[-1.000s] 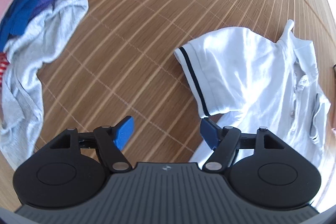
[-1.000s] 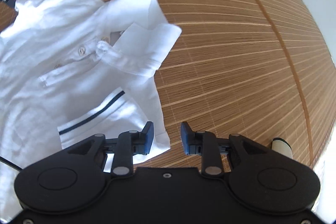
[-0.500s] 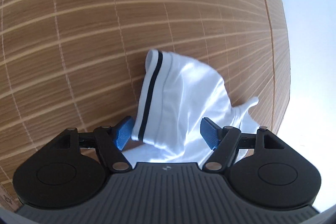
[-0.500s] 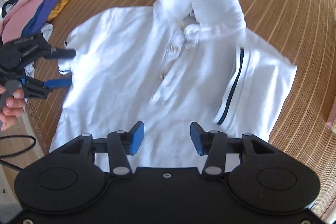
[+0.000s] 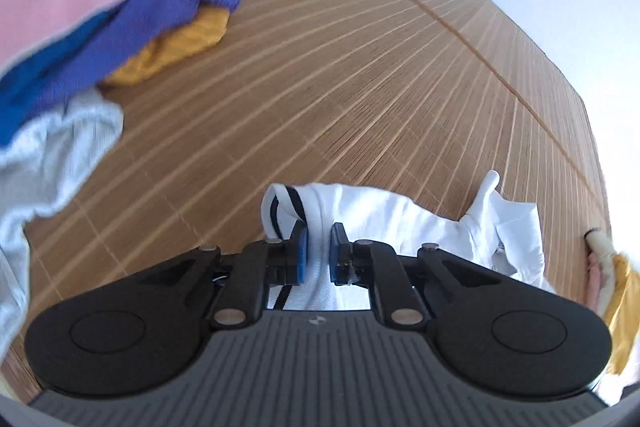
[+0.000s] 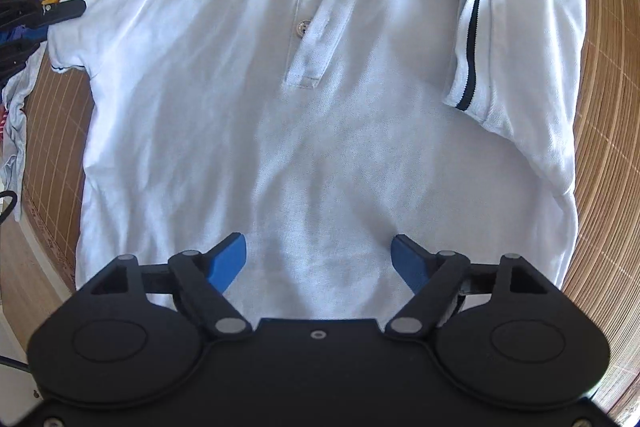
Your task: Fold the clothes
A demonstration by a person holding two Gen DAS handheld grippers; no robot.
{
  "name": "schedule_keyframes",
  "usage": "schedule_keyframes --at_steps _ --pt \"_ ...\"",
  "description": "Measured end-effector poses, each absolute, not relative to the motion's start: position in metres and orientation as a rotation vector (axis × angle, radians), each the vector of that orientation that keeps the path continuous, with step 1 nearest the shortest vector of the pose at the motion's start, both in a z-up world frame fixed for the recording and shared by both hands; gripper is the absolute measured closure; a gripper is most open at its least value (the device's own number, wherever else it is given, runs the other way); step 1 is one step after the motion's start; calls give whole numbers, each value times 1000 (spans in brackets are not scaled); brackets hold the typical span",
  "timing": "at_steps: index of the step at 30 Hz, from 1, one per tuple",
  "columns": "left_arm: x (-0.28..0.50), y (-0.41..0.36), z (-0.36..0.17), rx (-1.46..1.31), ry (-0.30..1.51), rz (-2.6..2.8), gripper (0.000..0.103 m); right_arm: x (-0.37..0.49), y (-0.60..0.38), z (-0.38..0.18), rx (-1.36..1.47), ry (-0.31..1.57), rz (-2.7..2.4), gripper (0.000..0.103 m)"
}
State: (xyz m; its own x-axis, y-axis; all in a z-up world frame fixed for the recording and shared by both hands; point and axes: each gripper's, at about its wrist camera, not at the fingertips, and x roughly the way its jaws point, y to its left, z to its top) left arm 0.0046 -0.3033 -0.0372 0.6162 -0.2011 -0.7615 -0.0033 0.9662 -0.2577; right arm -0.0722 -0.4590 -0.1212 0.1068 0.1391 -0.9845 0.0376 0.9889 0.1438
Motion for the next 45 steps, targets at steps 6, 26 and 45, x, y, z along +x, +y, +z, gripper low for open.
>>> schedule_keyframes --at_steps 6,26,45 --pt "-10 -346 -26 -23 847 -112 87 -78 -453 -122 131 1446 56 19" --pt "-59 -282 -64 -537 1167 16 41 -141 -469 -98 309 1161 95 27" --pt "-36 -255 -136 -1098 1065 130 89 -198 -461 -101 579 1196 30 26"
